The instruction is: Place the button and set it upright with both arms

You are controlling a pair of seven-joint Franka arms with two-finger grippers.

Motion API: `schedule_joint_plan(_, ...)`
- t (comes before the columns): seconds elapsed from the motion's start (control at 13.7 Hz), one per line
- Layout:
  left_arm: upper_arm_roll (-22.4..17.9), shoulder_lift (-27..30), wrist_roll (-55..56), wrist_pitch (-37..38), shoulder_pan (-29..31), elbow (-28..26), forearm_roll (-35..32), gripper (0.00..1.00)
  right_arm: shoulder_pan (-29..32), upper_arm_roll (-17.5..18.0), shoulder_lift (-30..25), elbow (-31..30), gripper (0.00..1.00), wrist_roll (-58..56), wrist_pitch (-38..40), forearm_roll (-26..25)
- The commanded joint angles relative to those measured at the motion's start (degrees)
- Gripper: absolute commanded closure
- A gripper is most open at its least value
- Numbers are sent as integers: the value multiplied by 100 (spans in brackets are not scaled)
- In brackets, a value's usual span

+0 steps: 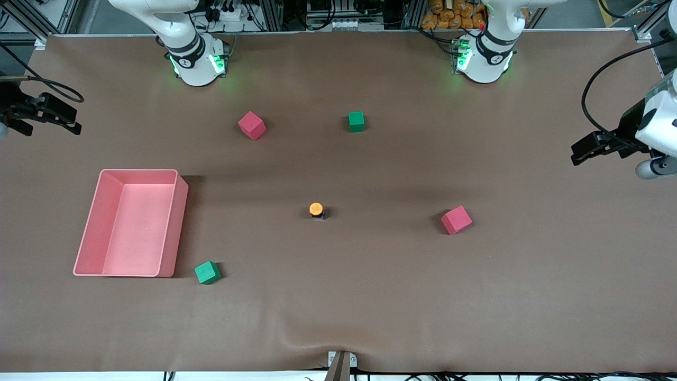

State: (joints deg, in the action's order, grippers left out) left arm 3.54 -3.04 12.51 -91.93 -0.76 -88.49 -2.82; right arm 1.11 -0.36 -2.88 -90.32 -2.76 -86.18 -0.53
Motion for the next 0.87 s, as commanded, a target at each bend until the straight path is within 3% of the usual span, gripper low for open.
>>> schedule_joint_plan(0.0, 41, 110, -109, 218, 41, -1, 27, 0, 21, 9, 51, 120, 0, -40, 102, -87)
schedule_joint_plan(0.8, 59, 251, -65, 439, 33, 7, 62, 0, 21, 9, 60, 102, 0, -84, 102, -79)
